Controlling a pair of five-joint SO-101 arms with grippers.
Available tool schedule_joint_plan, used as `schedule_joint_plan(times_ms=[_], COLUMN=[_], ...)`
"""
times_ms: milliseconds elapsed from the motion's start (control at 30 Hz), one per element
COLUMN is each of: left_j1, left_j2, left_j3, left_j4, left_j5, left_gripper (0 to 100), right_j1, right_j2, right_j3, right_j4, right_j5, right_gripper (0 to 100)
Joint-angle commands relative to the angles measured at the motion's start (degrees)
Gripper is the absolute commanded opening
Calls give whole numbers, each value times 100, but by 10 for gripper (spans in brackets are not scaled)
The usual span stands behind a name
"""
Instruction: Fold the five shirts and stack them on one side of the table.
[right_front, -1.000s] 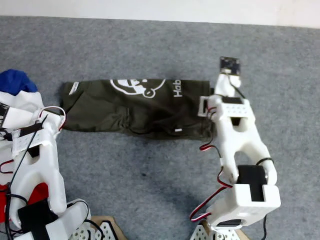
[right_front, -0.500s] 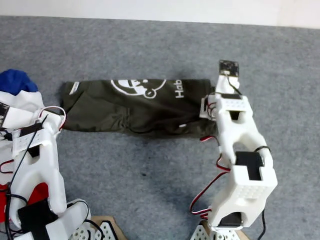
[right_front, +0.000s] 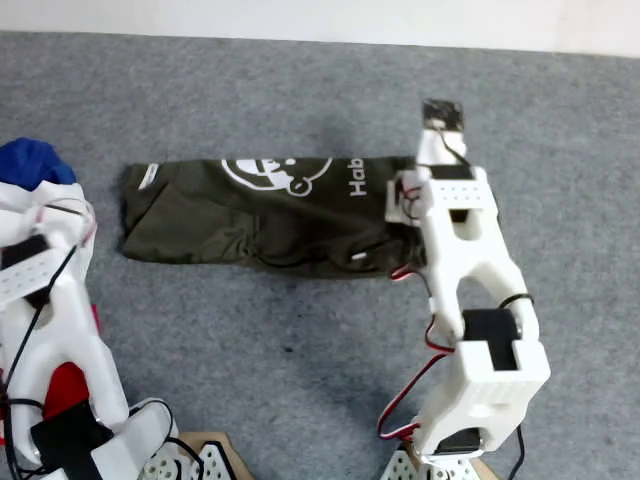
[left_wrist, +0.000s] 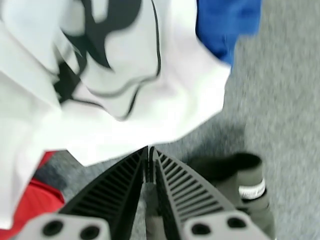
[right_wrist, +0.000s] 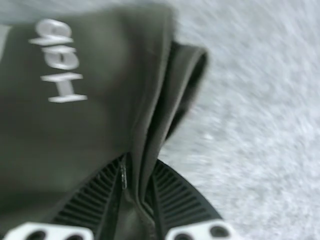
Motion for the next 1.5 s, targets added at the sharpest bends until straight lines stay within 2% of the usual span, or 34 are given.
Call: schedule_joint_plan(times_ms=[0,167,367,633,867,1100,1267,1367,1467], left_j1=[-347,-769,-963,-1182,-1191,-1182,-1182,-1182,-1174], left_j2=[-207,-180,-154,-154,-154,-154,-154,-154,-154], left_j3=[-462,-488,-426,-374,-215,119,365,426,435], left_j4=[202,185,185,185,158,-369,-659,-695,-695], left_j5=[-62,-62,-62,-62,-70,-62,-62,-62,-62], left_gripper=[38,38,38,38,38,38,38,38,38], right_j1=[-418,-963,-1938,-3055,-3662,-4224,-4365,-4391,-4382], right_j2=[-541,-620,-338,857,2281,3688,4593,4875,4884], right_j3=[-681,-1411,-2492,-4426,-5982,-7292,-8013,-8470,-9007], right_j4=[330,769,804,796,769,760,321,541,1305], right_j5=[-62,-62,-35,448,457,457,466,580,1160], right_gripper=[5,5,5,5,5,6,10,85,207])
